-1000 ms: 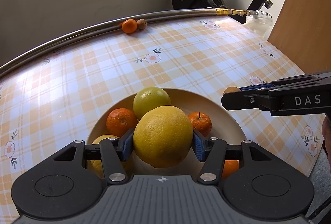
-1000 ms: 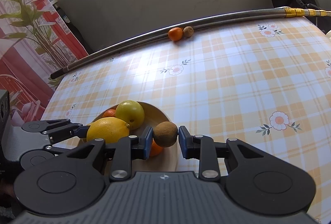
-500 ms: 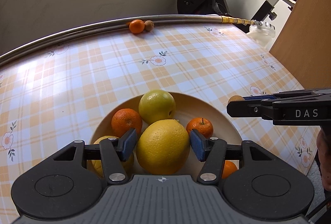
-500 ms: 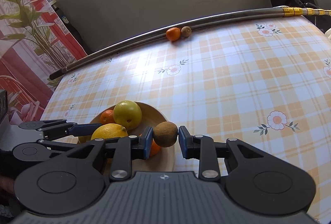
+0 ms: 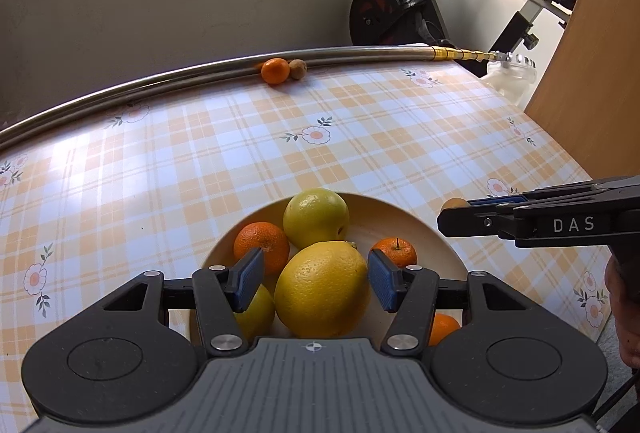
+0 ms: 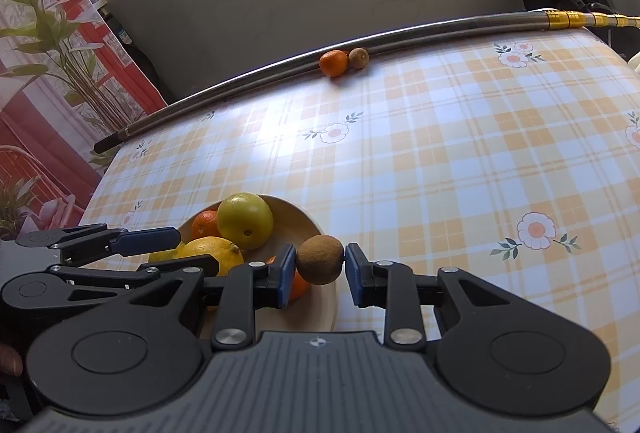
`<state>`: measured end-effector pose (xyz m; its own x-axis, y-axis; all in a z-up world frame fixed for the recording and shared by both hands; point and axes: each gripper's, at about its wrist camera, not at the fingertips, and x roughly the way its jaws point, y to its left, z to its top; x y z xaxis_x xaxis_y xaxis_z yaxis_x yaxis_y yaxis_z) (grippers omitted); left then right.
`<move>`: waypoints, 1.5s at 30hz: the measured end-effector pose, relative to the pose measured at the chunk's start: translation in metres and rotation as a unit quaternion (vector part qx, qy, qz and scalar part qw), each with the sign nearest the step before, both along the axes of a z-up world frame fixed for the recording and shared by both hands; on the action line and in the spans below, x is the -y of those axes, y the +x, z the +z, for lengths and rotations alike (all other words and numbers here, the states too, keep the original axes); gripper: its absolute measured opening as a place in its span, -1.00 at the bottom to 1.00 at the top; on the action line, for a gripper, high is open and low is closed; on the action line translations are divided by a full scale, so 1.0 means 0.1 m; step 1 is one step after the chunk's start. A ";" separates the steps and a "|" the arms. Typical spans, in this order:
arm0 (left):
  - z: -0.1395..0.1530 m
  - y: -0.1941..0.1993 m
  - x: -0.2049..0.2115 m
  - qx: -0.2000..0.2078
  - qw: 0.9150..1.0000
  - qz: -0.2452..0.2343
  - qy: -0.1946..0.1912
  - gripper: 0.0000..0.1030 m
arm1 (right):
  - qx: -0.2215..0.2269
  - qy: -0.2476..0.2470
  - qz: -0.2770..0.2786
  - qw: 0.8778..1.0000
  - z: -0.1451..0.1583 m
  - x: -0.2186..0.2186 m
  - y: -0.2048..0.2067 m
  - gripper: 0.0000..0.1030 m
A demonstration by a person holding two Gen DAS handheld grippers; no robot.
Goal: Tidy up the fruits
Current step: 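Lower the lemon with the left tool while the right tool lowers the kiwi into the plate, then open both tools to release the lemon and kiwi into the plate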
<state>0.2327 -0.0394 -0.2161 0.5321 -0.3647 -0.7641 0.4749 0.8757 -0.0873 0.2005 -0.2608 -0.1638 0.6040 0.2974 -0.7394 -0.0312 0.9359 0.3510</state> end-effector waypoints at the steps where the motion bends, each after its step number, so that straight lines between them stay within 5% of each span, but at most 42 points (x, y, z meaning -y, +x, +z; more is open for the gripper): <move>1: 0.02 0.00 -0.01 0.003 1.000 0.003 0.000 0.16 | 0.000 0.000 0.001 1.000 0.00 0.00 0.00 -0.42; 16: 0.26 0.04 -0.43 0.026 0.994 0.101 -0.043 0.15 | 0.012 -0.029 0.036 0.999 -0.01 -0.22 0.16 -0.42; 45: 0.21 0.01 -0.53 0.012 0.991 0.122 -0.043 0.15 | 0.011 -0.035 0.050 0.998 -0.01 -0.32 0.27 -0.37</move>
